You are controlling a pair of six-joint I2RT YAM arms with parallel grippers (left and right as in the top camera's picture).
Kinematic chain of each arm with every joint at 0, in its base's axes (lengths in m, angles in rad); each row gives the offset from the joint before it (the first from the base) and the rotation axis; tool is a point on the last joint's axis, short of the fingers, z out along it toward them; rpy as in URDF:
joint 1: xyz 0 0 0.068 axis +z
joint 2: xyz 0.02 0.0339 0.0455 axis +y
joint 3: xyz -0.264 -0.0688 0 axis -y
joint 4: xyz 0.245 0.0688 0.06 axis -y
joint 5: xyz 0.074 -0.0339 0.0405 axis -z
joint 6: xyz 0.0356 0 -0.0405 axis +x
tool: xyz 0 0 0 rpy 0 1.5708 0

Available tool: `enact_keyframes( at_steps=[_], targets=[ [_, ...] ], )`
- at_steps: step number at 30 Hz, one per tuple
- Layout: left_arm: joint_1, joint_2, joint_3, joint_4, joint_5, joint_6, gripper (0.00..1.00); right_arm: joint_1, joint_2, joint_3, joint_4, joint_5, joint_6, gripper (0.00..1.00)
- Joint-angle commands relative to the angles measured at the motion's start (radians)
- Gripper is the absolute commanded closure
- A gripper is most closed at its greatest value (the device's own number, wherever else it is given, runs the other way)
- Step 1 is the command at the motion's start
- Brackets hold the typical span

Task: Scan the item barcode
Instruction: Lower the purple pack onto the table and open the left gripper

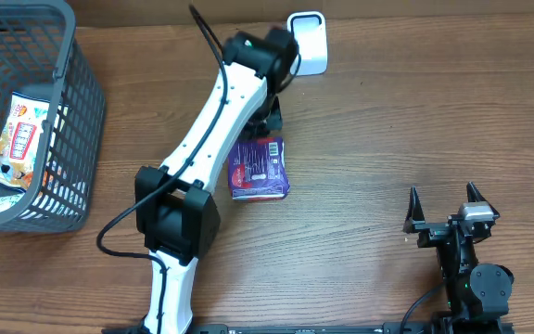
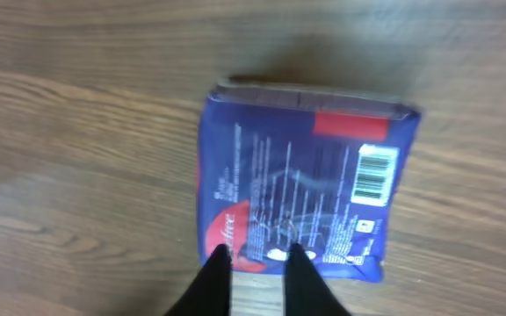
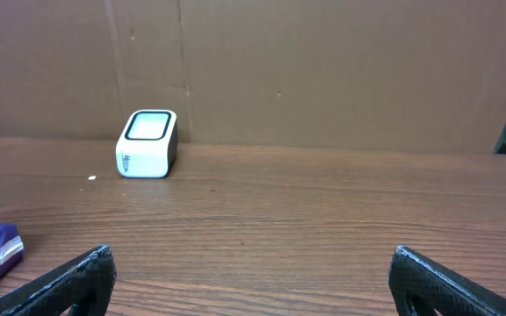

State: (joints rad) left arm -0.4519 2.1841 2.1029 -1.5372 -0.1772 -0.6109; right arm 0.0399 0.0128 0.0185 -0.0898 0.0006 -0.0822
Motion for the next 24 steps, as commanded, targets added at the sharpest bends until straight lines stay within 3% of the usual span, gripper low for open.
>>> enact_keyframes(
  at_steps=[1, 4, 9, 18, 24],
  targets=[
    [-0.010, -0.002, -0.121, 0.055, 0.097, 0.006, 0.89, -0.001, -0.010, -0.011, 0.006, 0.006, 0.006, 0.00],
    [-0.010, -0.002, -0.208, 0.100, 0.126, 0.006, 0.96, -0.001, -0.010, -0.011, 0.006, 0.006, 0.006, 0.00],
    [-0.007, -0.002, -0.287, 0.130, 0.125, 0.005, 0.96, -0.001, -0.010, -0.011, 0.006, 0.006, 0.006, 0.00],
    [-0.006, -0.001, -0.296, 0.294, 0.109, 0.005, 0.89, -0.001, -0.010, -0.011, 0.006, 0.006, 0.006, 0.00],
    [-0.006, 0.001, -0.296, 0.404, 0.009, 0.005, 0.90, -0.001, -0.010, -0.011, 0.006, 0.006, 0.006, 0.00]
  ],
)
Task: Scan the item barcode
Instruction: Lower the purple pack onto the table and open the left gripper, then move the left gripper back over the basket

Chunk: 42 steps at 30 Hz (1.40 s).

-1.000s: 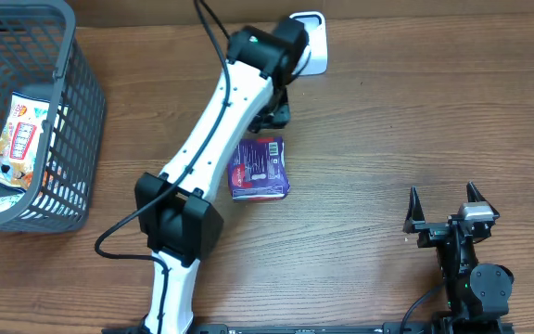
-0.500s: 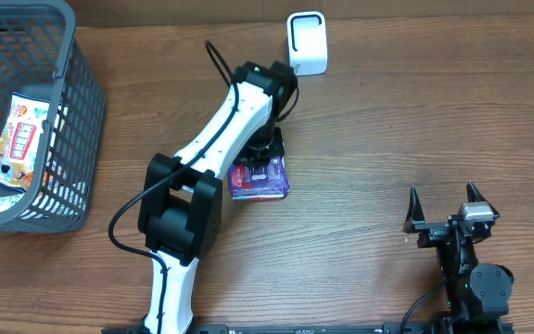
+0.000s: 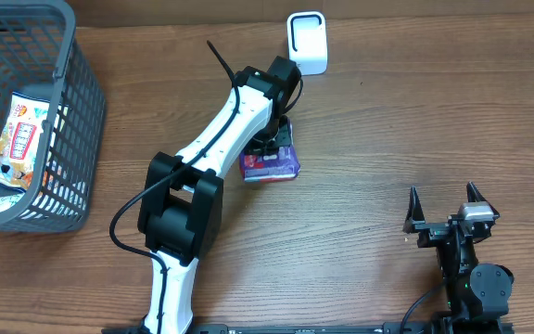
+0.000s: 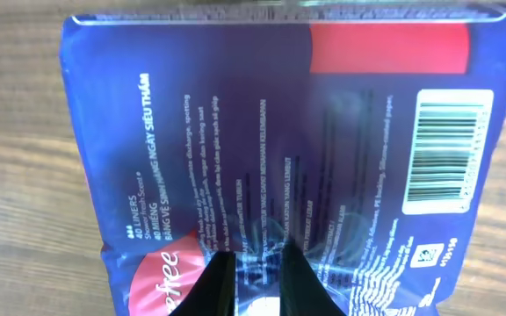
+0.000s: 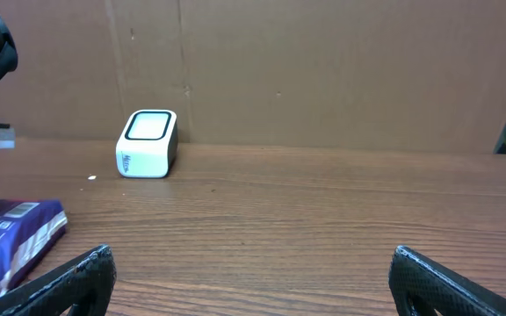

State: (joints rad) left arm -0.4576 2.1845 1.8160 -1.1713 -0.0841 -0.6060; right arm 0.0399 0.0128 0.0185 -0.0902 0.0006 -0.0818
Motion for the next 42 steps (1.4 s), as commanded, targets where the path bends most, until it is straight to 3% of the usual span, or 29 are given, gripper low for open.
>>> enact_keyframes(
  at_steps=[1, 4, 10, 17, 23, 27, 31, 36, 42],
  targets=[
    [0.000, 0.000, -0.010, 0.043, -0.109, 0.001, 0.91, -0.001, -0.010, -0.011, 0.006, 0.006, 0.006, 0.00],
    [0.010, -0.001, -0.004, 0.034, -0.125, 0.001, 0.96, -0.001, -0.010, -0.011, 0.006, 0.006, 0.006, 0.00],
    [0.047, -0.003, 0.086, -0.077, -0.125, 0.001, 0.96, -0.001, -0.010, -0.011, 0.006, 0.006, 0.006, 0.00],
    [0.081, -0.003, 0.419, -0.298, -0.125, 0.002, 0.95, -0.001, -0.010, -0.011, 0.006, 0.006, 0.006, 0.00],
    [0.109, -0.006, 0.767, -0.517, -0.126, 0.016, 0.80, -0.001, -0.010, -0.011, 0.006, 0.006, 0.006, 0.00],
    [0.136, -0.050, 0.873, -0.518, -0.026, 0.155, 0.65, -0.001, -0.010, -0.011, 0.006, 0.006, 0.006, 0.00],
    [0.171, -0.140, 0.884, -0.518, -0.019, 0.171, 0.42, -0.001, -0.010, -0.011, 0.006, 0.006, 0.006, 0.00],
    [0.224, -0.291, 0.874, -0.518, -0.007, 0.252, 0.00, -0.001, -0.010, -0.011, 0.006, 0.006, 0.006, 0.00],
    [0.280, -0.499, 0.813, -0.518, -0.016, 0.267, 0.00, -0.001, -0.010, -0.011, 0.006, 0.006, 0.006, 0.00]
  ],
)
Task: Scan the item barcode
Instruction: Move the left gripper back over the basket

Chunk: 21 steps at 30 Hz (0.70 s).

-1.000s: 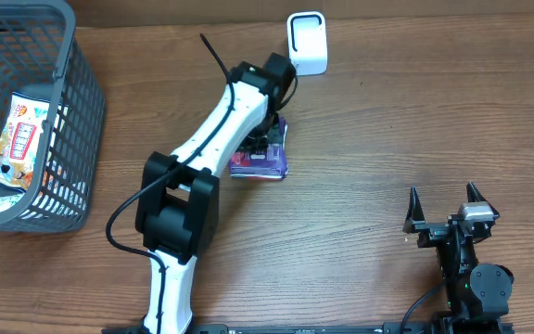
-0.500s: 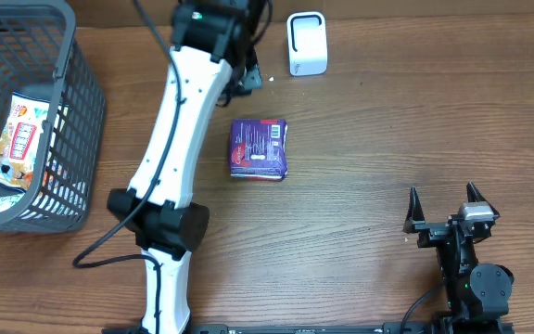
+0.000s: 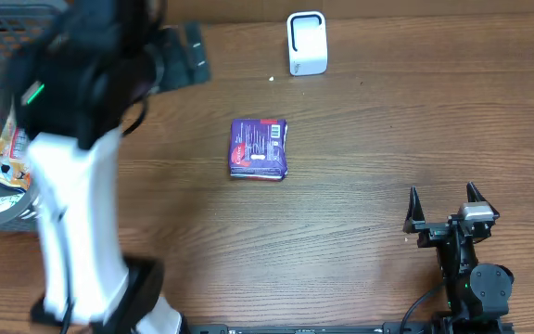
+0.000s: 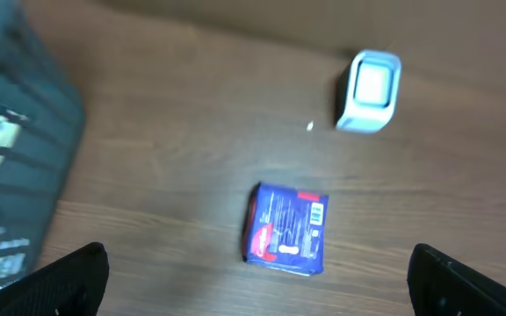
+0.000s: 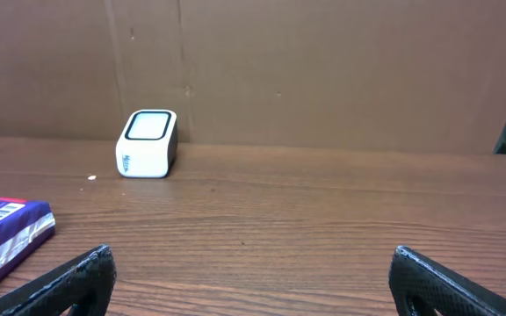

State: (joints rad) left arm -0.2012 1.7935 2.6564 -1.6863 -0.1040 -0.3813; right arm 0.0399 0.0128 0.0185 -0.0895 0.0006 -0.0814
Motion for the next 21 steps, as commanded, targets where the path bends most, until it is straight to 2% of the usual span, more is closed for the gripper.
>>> enact_keyframes(
  at_steps=[1, 13, 21],
  targets=[
    [0.035, -0.144, -0.041, -0.003, -0.008, 0.042, 0.00, -0.001, -0.010, -0.011, 0.006, 0.006, 0.006, 0.00],
    [0.146, -0.459, -0.304, -0.003, -0.137, 0.041, 0.00, -0.001, -0.010, -0.011, 0.006, 0.006, 0.006, 0.00],
    [0.238, -0.514, -0.438, -0.003, -0.185, 0.002, 0.00, -0.001, -0.010, -0.011, 0.006, 0.006, 0.006, 0.00]
  ],
)
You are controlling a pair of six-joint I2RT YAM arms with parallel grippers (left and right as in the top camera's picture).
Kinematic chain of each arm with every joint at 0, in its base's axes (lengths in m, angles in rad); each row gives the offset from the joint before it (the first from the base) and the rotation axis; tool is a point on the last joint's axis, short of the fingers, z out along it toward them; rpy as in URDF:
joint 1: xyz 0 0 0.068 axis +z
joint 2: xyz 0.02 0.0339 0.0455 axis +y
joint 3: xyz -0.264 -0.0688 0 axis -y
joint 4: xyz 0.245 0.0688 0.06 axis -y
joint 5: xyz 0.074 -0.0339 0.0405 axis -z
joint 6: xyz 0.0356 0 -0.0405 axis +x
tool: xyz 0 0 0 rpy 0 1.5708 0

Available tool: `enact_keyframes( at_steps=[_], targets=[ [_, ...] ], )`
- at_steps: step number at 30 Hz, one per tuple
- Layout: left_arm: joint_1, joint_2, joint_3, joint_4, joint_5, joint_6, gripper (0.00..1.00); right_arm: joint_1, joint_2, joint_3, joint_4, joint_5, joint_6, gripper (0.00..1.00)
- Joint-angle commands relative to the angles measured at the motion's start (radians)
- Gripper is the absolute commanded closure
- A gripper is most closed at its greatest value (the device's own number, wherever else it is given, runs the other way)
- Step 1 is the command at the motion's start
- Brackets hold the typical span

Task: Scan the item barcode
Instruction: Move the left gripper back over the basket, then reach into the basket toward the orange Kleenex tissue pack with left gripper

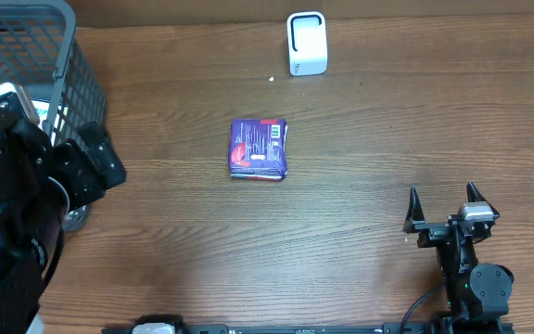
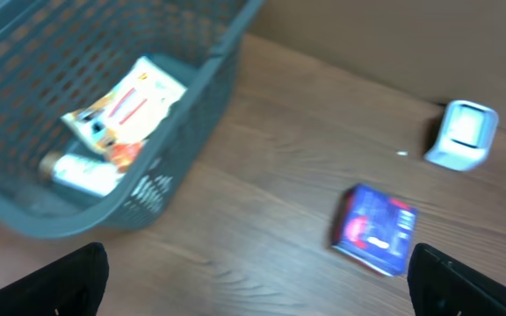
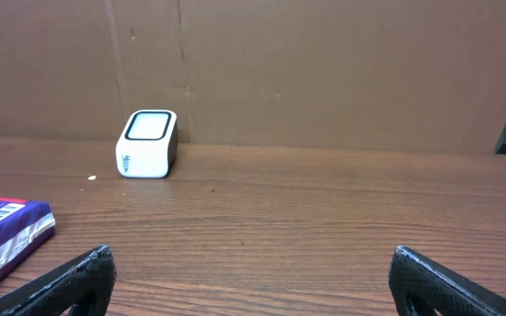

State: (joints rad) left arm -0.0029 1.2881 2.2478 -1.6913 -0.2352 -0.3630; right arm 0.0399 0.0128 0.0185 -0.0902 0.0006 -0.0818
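Observation:
A purple-blue packet [image 1: 259, 148] lies flat mid-table with its barcode side up; the left wrist view shows the packet [image 2: 374, 228] blurred, and the right wrist view catches its edge [image 3: 3, 230]. The white scanner [image 1: 306, 43] stands at the back edge. My left gripper [image 2: 257, 288] is open and empty, high over the table's left side, far from the packet. At the front right my right gripper [image 1: 441, 198] rests open and empty, with its fingertips [image 3: 86, 272] wide apart.
A grey mesh basket [image 1: 80, 70] stands at the back left, partly hidden in the overhead view by my left arm [image 1: 17, 204]. Inside the basket [image 2: 191, 105] lie a snack packet [image 2: 126, 105] and other items. A brown wall runs behind the scanner [image 3: 147, 143].
My left arm has moved from over the back left of the table toward the front left. Its camera now takes in the basket. Packet, scanner and right arm have not moved.
My left gripper was shut on the near edge of the packet lying mid-table. Then it held the packet a little nearer the scanner, barcode side showing. Later the packet lay free on the table with my left gripper open and far off, and now farther left.

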Motion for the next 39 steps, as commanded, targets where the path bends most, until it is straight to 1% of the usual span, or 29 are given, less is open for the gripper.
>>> enact_keyframes(
  at_steps=[1, 3, 7, 13, 18, 20, 27, 31, 35, 39],
  targets=[
    [0.079, -0.008, -0.051, 0.002, -0.064, -0.040, 0.00, -0.001, -0.010, -0.011, 0.006, 0.006, 0.006, 0.00],
    [0.124, -0.007, -0.068, 0.002, -0.066, -0.045, 0.00, -0.001, -0.010, -0.011, 0.006, 0.006, 0.006, 0.00],
    [0.228, -0.003, -0.085, 0.002, -0.117, -0.045, 0.00, -0.001, -0.010, -0.011, 0.006, 0.006, 0.006, 0.00],
    [0.397, -0.003, -0.086, 0.002, -0.108, -0.046, 0.00, -0.001, -0.010, -0.011, 0.006, 0.006, 0.006, 0.00],
    [0.483, 0.020, -0.086, 0.006, -0.104, -0.097, 0.00, -0.001, -0.010, -0.011, 0.006, 0.006, 0.006, 0.00],
    [0.497, 0.043, -0.086, 0.004, -0.102, -0.119, 0.00, -0.001, -0.010, -0.011, 0.006, 0.006, 0.006, 0.00],
    [0.501, 0.167, -0.086, 0.010, -0.079, -0.119, 0.00, -0.001, -0.010, -0.011, 0.006, 0.006, 0.006, 0.00],
    [0.501, 0.237, -0.086, 0.046, -0.077, -0.121, 0.00, -0.001, -0.010, -0.011, 0.006, 0.006, 0.006, 0.00],
    [0.503, 0.302, -0.086, 0.069, -0.074, -0.159, 0.00, -0.001, -0.010, -0.011, 0.006, 0.006, 0.006, 0.00],
    [0.509, 0.355, -0.086, 0.095, -0.040, -0.158, 0.00, -0.001, -0.010, -0.011, 0.006, 0.006, 0.006, 0.00]
  ],
)
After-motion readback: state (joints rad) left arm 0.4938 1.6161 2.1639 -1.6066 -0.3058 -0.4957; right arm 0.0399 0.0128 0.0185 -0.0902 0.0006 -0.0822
